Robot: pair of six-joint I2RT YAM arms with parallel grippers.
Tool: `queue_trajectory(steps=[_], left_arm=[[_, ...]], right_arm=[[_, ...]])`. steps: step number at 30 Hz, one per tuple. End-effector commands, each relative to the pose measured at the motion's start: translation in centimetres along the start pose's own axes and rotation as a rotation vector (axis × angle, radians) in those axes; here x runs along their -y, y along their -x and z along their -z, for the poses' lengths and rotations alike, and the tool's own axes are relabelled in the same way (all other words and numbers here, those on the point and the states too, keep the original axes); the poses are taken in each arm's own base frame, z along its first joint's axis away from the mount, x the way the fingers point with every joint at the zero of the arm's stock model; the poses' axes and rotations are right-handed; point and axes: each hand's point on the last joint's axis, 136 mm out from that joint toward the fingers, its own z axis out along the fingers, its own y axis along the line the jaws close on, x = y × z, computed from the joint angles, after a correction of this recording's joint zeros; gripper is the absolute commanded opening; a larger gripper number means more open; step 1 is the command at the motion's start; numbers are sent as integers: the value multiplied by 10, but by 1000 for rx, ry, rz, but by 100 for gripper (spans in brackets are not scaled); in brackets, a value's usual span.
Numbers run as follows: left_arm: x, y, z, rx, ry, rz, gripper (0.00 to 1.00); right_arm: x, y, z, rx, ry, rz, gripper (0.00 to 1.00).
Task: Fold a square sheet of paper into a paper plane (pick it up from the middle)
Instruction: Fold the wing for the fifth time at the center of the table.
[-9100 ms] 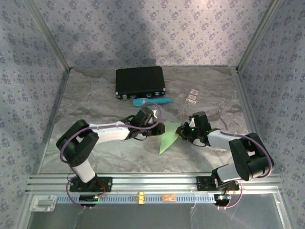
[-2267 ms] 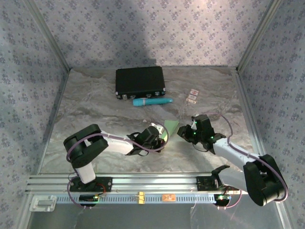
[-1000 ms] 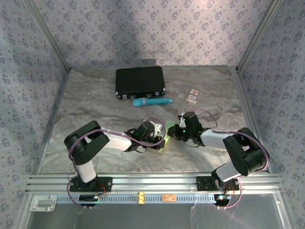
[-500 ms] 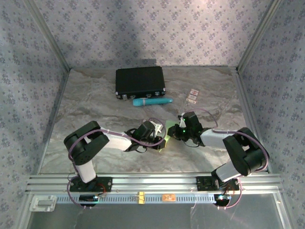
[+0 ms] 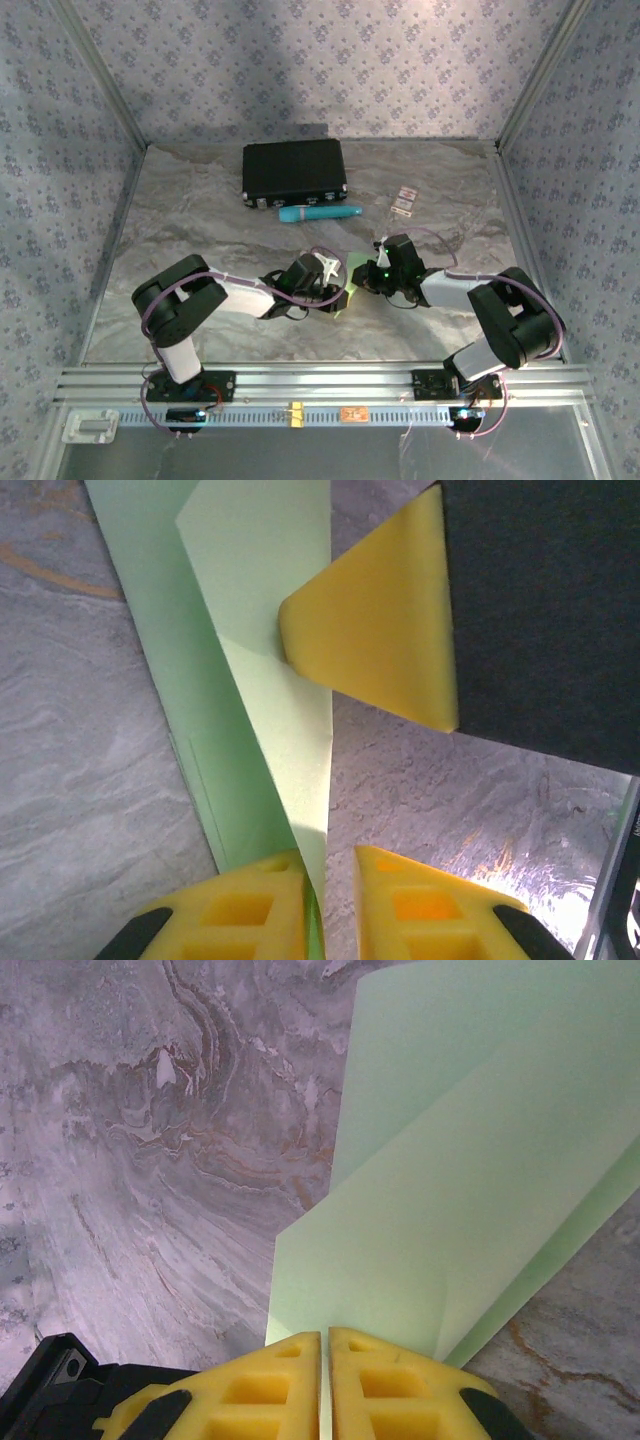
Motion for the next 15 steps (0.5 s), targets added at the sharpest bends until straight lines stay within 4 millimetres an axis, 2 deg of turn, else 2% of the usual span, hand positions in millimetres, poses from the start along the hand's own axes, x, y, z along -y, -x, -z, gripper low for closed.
queue_trajectory(steps=[1,8,15], left_arm=[[10,10,6,45,-31,-5,17],[6,2,2,18,-30,3,4],[-1,-4,1,-6,-2,9,0]], right_arm=[[3,2,2,20,-10,-13,11],[4,1,2,20,-12,-17,11],[-3,6,10,43,1,-11,15]])
